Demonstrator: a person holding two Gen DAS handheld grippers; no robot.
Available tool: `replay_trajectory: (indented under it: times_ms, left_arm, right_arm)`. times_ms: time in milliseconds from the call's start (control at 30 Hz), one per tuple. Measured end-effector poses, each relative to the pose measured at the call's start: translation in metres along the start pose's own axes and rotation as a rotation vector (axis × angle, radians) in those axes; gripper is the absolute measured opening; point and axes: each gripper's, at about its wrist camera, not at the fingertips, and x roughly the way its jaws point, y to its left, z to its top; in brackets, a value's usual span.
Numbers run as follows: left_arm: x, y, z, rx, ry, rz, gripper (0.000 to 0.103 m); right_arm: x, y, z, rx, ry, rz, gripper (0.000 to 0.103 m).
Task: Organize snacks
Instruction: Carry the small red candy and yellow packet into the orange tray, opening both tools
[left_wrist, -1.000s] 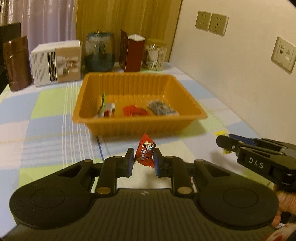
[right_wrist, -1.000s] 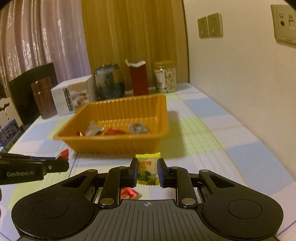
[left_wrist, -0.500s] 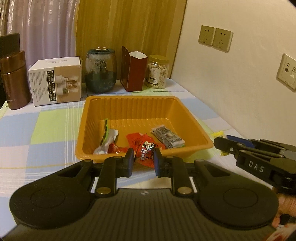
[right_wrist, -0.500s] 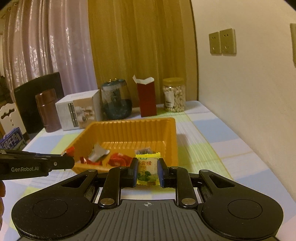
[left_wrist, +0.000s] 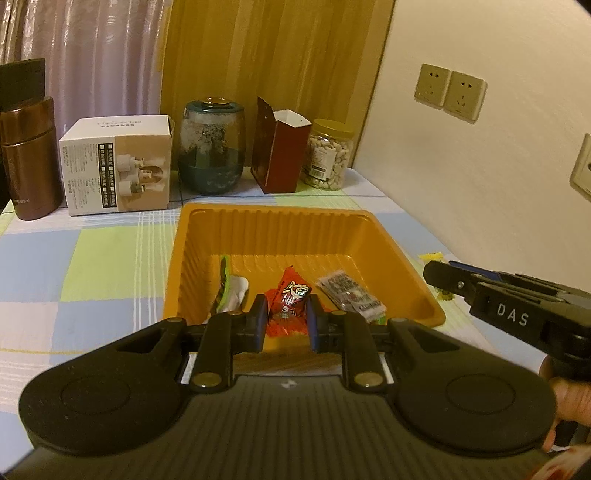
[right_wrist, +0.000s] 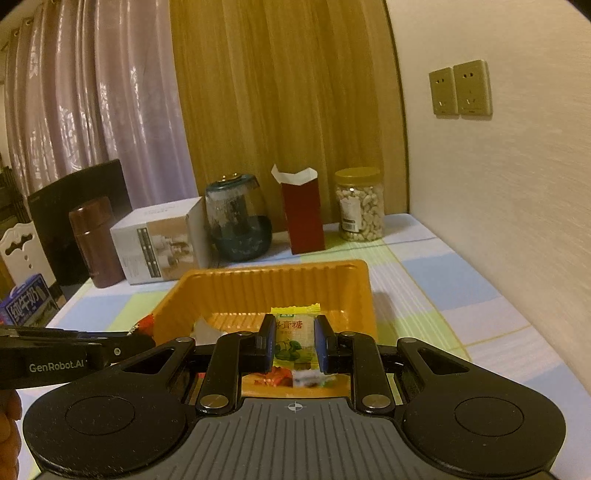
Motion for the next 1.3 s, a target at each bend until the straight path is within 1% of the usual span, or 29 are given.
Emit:
replay_trajectory:
  times_ms: [333,767,1300]
  left_arm:
    - [0.018,0.016,0.014,-0.024,-0.009,0.013,0.019]
    - [0.039,0.026,0.025,-0.033,-0.005,0.021,0.019]
    - [0.069,0.032,0.023,-0.025,0.041,0.047,0.020]
  right_arm:
    - [0.031,-0.001,0.015,0.021,-0.007,0.001,0.022]
    - [0.062,-0.004,0.017,0.036,0.015,0.004,0.022]
    - [0.082,0.001,0.013,0.015,0.057,0.026,0.022]
